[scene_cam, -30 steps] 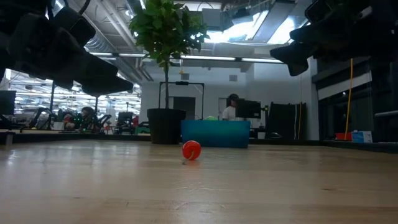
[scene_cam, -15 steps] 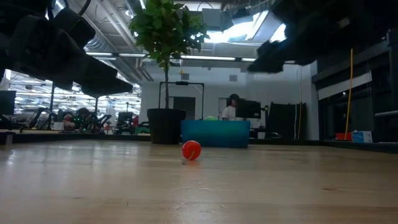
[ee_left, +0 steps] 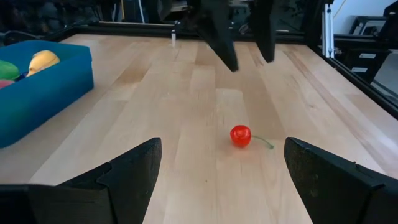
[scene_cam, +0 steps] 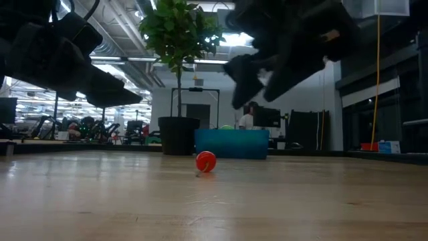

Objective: Pick and placing Produce into tupperware
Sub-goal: Put the red cherry into the blue container

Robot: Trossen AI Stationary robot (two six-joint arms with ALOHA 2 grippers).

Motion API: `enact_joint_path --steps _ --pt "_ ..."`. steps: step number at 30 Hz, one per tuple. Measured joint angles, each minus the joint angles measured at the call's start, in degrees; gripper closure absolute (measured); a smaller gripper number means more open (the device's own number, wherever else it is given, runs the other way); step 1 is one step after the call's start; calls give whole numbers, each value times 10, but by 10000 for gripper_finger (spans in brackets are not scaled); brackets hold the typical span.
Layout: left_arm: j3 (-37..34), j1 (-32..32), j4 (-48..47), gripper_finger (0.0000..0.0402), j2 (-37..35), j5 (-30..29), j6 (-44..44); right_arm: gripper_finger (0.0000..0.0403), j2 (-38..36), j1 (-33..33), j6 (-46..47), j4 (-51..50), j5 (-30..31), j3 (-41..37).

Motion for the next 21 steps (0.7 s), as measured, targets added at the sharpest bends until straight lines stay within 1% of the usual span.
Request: enact_joint_path --steps 6,10,13,17,21 --pt "0 0 -3 72 0 0 0 131 76 14 -122 -85 21 111" --pt "0 0 -10 72 0 0 0 131 112 22 -176 -111 67 157" --pt "0 0 -16 72 0 1 0 131 133 25 -209 -115 93 181" --pt "0 0 -19 72 0 3 0 131 148 25 -241 -115 95 196" --pt "0 0 -29 72 0 4 0 131 159 25 -248 -116 96 196"
